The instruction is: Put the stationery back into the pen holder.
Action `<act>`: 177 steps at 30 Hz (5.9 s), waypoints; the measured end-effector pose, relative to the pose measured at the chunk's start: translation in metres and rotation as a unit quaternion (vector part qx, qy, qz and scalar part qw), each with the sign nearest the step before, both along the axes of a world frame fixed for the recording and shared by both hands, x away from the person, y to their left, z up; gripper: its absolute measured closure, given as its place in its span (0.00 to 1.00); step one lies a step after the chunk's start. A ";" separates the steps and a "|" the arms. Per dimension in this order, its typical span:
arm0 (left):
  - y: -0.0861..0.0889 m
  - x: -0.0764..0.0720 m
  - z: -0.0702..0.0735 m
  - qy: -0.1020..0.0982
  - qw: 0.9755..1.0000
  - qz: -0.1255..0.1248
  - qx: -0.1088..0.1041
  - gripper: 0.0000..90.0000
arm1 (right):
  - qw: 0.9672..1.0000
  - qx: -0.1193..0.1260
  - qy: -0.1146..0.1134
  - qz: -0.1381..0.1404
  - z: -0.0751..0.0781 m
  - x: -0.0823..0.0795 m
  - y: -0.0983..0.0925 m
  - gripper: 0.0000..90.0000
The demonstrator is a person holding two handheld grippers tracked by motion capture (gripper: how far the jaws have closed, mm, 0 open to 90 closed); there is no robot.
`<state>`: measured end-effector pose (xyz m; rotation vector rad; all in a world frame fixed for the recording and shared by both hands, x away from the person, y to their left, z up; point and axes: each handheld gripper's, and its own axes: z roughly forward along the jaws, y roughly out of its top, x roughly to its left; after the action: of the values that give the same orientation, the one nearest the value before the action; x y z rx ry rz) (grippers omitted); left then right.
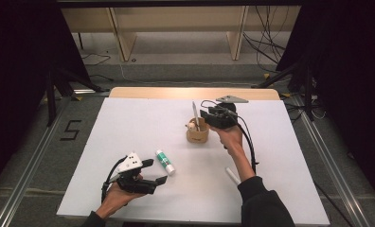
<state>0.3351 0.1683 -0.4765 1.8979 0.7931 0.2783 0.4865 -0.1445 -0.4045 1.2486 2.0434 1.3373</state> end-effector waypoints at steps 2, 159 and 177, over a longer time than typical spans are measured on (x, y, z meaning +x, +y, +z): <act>0.000 0.000 0.000 -0.001 1.000 0.000 0.000 0.17 | 1.000 -0.002 -0.002 0.000 0.001 -0.005 -0.005 0.61; 0.028 0.009 0.006 0.002 0.991 0.131 -0.037 0.17 | 0.977 -0.118 0.048 0.173 -0.074 -0.116 0.099 0.73; 0.026 0.007 0.005 0.005 0.992 0.121 -0.032 0.17 | 0.965 -0.180 -0.043 0.184 -0.056 -0.146 0.046 0.73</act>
<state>0.3425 0.1945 -0.4711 1.7449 1.0287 0.3895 0.3405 -0.0980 -0.4607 0.6660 2.3962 1.0697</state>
